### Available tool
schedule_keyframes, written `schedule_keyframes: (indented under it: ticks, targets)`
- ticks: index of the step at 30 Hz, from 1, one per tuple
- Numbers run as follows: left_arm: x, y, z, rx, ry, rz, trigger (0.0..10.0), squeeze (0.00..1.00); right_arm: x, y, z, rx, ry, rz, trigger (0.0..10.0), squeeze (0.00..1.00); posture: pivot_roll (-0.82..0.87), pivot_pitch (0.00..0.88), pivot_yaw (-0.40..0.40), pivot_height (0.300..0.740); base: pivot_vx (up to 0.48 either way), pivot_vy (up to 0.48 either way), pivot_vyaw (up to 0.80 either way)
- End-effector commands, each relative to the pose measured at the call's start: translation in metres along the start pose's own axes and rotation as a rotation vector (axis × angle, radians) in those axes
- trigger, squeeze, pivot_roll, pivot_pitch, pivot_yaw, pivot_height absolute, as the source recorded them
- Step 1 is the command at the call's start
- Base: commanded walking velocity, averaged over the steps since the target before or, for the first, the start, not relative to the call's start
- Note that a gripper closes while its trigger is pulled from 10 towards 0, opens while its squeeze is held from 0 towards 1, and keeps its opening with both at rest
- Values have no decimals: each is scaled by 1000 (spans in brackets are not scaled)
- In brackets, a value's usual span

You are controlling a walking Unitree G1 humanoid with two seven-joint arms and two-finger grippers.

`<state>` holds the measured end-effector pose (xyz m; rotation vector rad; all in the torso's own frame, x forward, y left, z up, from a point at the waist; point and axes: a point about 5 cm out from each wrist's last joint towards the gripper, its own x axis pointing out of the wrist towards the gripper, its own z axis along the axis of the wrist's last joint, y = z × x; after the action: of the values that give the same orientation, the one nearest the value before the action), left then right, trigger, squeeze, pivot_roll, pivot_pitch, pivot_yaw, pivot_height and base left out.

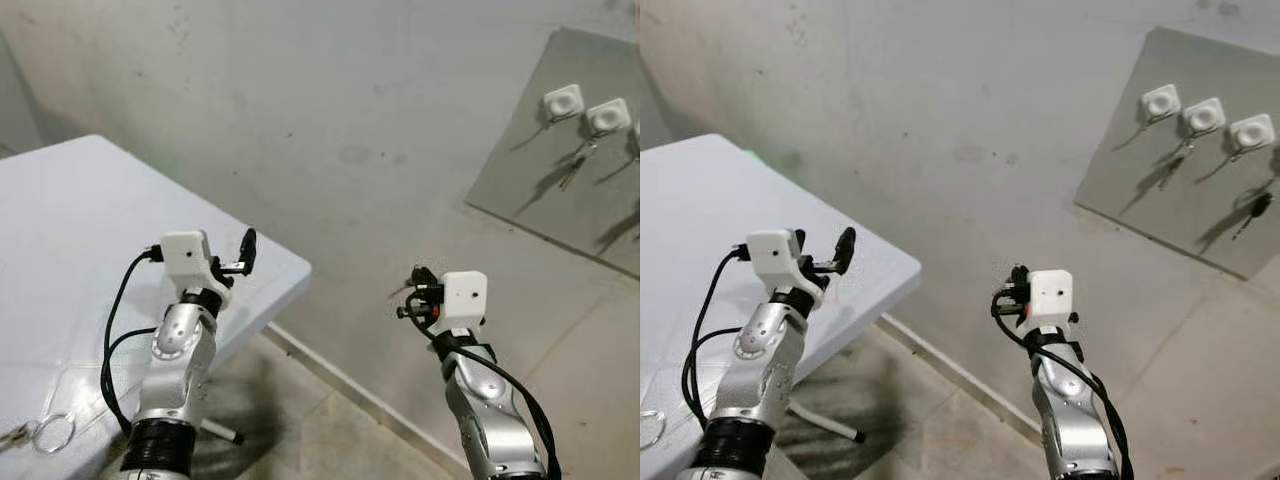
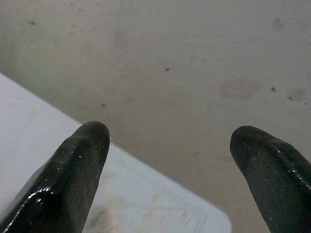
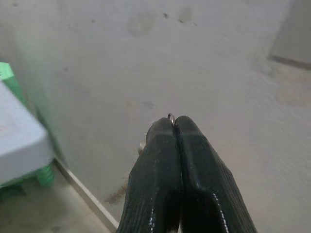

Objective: Hang keys on a hook

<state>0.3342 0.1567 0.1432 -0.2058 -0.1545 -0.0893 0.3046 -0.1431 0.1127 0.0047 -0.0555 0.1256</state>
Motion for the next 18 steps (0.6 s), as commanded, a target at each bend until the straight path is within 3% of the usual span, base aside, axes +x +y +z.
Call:
schedule_keyframes:
  ticks: [1, 18]
  targets:
    - [3, -9, -3, -1, 22, -6, 10000, 0, -1, -10, 2, -14, -4, -28, 10000, 0, 28, 0, -53, 740, 0, 0, -756]
    - [1, -6, -4, -5, 35, 8, 10000, 0, -2, -11, 2, -13, 0, -34, 10000, 0, 31, 0, -55, 740, 0, 0, -756]
